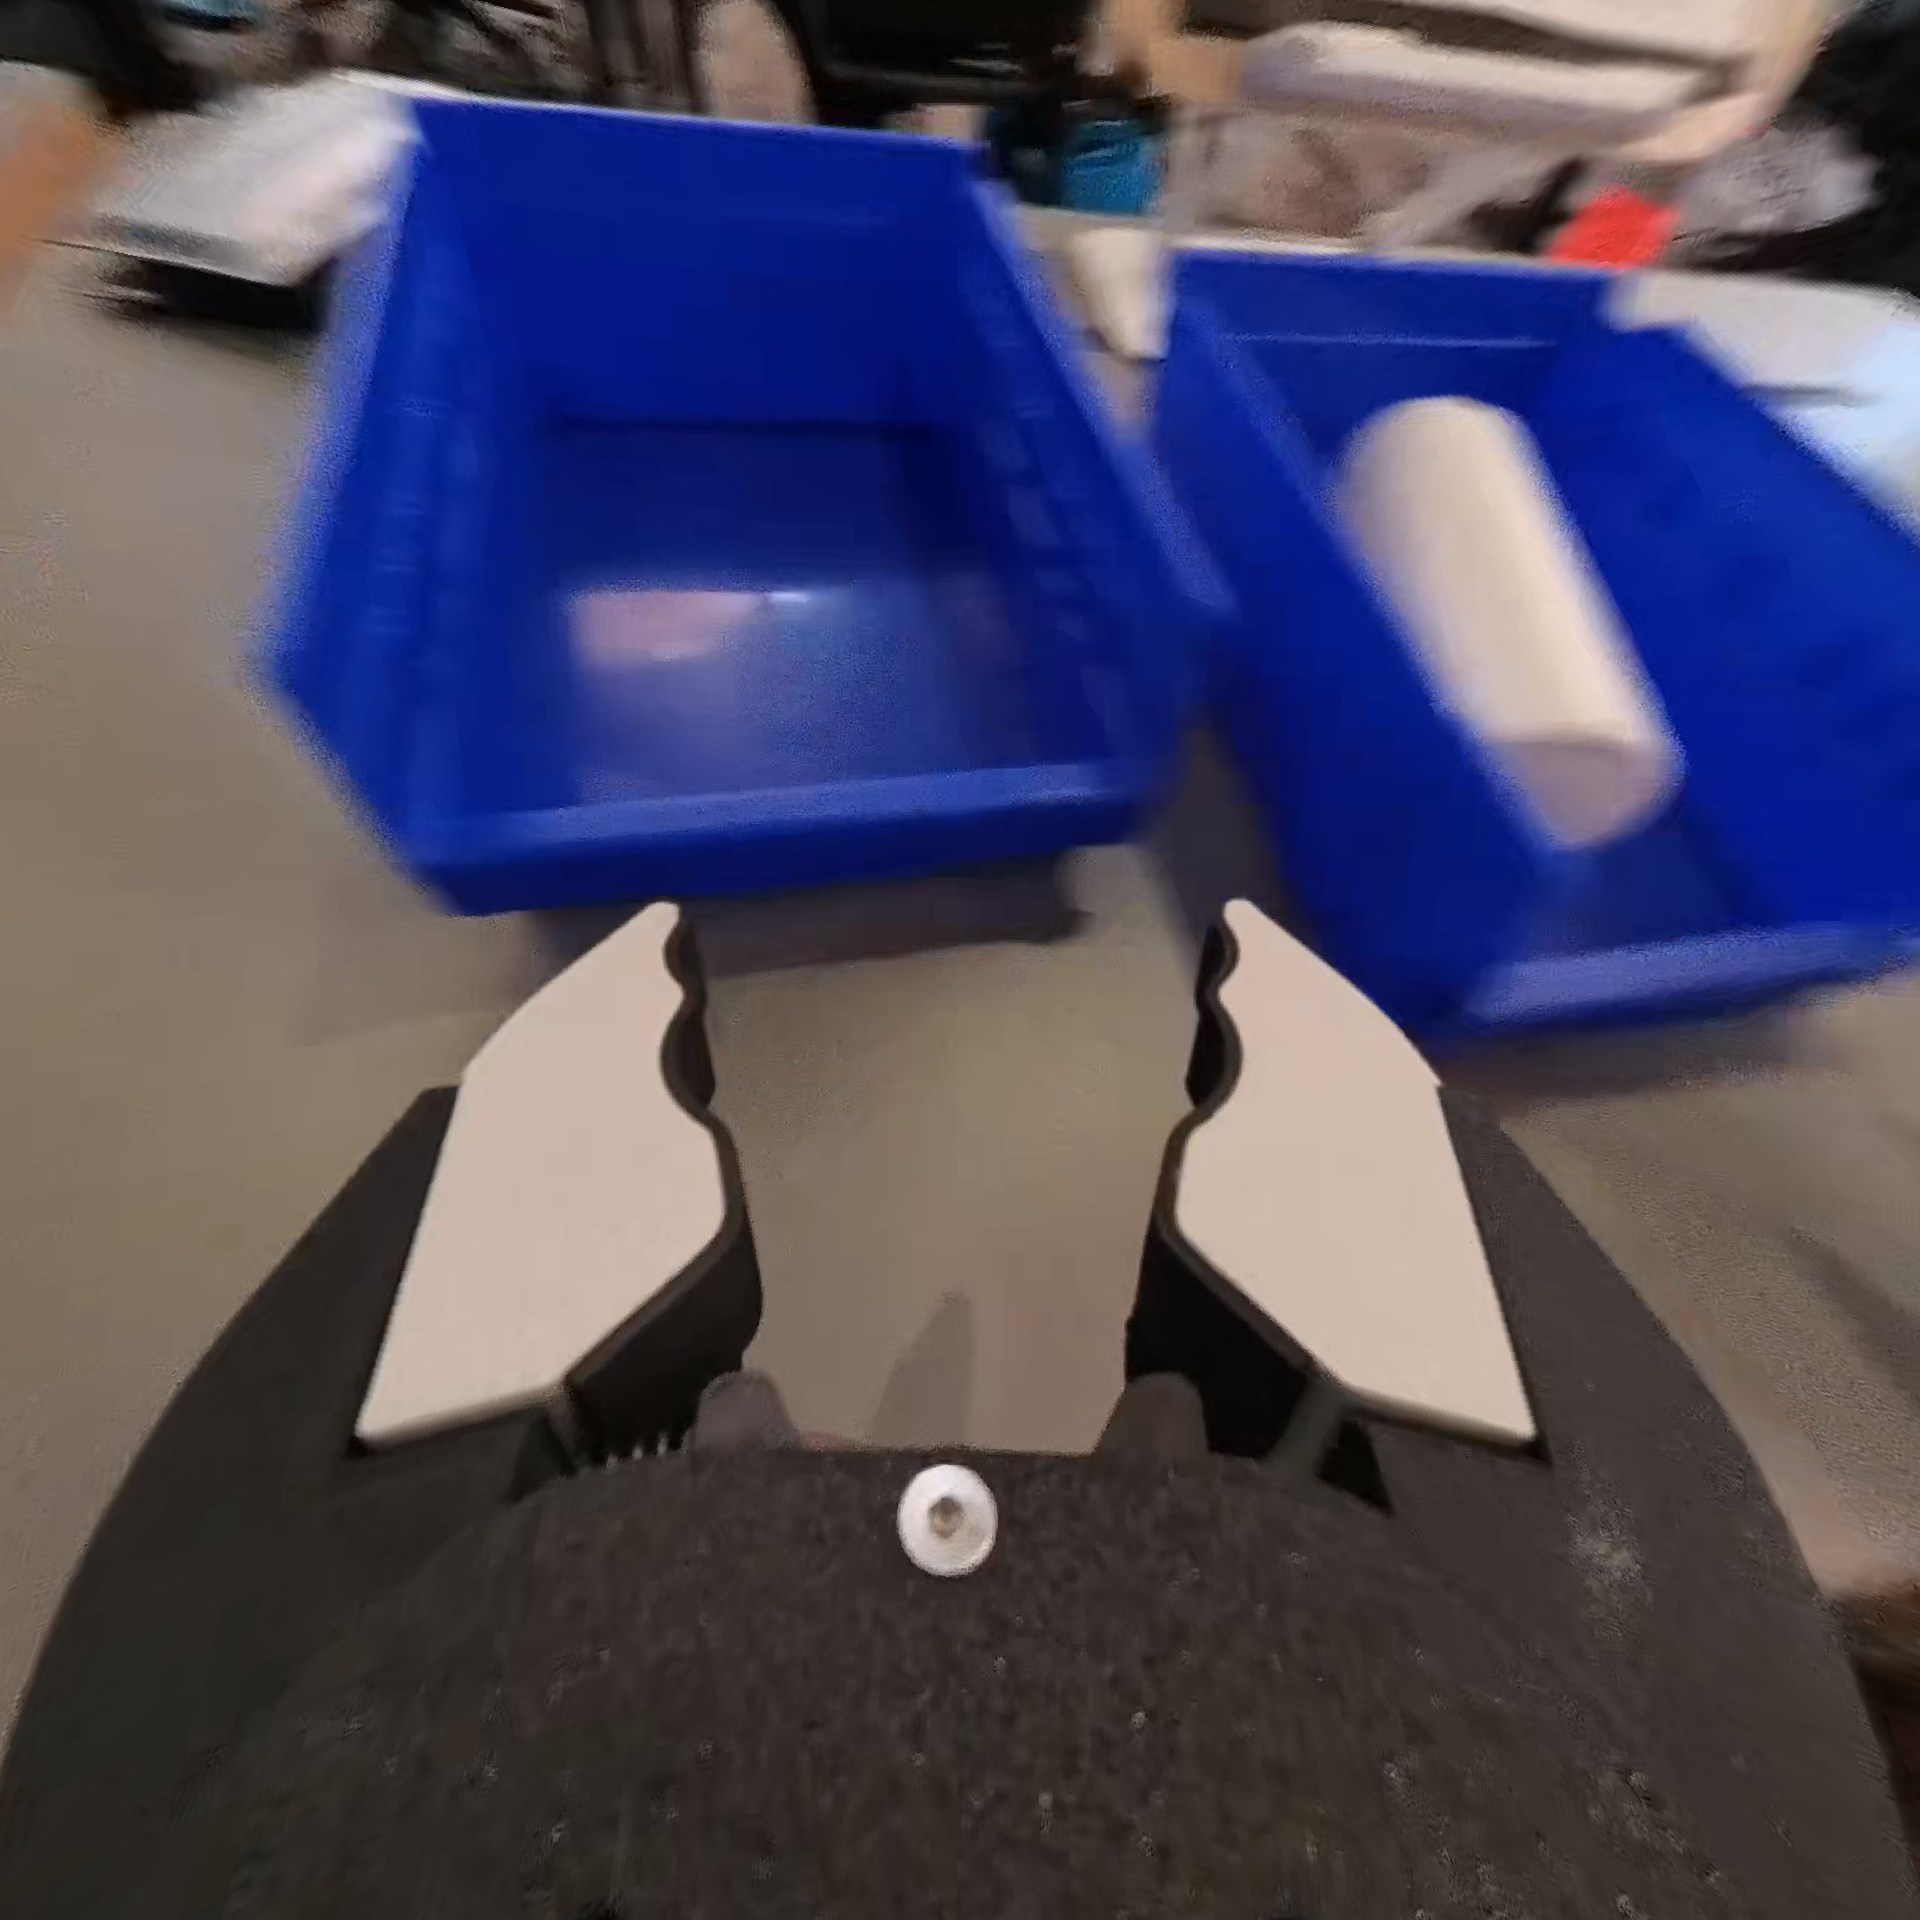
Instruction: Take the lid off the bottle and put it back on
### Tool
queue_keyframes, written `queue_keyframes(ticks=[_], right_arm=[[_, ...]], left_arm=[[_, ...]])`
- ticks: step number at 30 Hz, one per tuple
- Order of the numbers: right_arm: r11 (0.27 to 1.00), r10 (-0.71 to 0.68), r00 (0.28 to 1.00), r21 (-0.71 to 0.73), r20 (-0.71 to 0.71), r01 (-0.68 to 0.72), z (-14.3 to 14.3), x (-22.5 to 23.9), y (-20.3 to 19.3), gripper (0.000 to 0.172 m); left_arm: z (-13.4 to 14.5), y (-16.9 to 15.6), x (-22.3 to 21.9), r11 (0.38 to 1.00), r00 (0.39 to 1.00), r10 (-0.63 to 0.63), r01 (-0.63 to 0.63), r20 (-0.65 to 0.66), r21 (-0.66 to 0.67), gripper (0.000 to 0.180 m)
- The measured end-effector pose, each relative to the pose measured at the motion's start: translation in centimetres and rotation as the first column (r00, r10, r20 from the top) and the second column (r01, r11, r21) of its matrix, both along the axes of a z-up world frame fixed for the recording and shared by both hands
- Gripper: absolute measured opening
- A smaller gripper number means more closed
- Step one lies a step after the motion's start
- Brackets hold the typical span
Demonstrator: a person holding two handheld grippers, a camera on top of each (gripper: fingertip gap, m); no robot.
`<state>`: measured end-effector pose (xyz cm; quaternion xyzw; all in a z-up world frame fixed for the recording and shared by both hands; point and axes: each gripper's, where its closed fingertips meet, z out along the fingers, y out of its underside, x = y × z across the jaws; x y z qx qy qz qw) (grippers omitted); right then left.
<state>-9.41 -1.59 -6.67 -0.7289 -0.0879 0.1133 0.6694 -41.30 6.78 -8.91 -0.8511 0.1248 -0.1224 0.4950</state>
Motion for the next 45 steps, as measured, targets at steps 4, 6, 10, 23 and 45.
queue_keyframes(ticks=[4,6,10,23,45], right_arm=[[0.981,0.191,0.982,-0.035,-0.005,-0.191,-0.6,-7.5,-1.5,0.057],[0.956,0.281,0.96,-0.088,0.002,-0.28,-1.6,-11.9,-2.2,0.057],[0.891,0.405,0.914,-0.233,0.015,-0.391,-4.7,-19.7,-2.8,0.059],[0.962,0.096,0.975,-0.271,0.202,-0.038,-6.2,-25.3,3.1,0.068],[0.996,-0.051,0.992,0.075,0.119,0.042,9.5,-15.0,1.2,0.003]], left_arm=[[-3.0,6.5,-5.7,0.992,0.997,0.072,-0.076,-0.04,-0.105,0.087],[-4.0,9.6,-7.8,0.983,0.989,0.13,-0.139,-0.076,-0.119,0.078],[-4.6,12.7,-9.0,0.978,0.988,0.155,-0.152,0.011,-0.142,0.03],[-4.7,-3.1,-10.6,0.952,0.958,0.287,-0.285,-0.003,-0.108,0.005],[10.7,-8.0,-1.1,0.944,0.973,0.202,-0.223,0.107,0.243,0.005]])
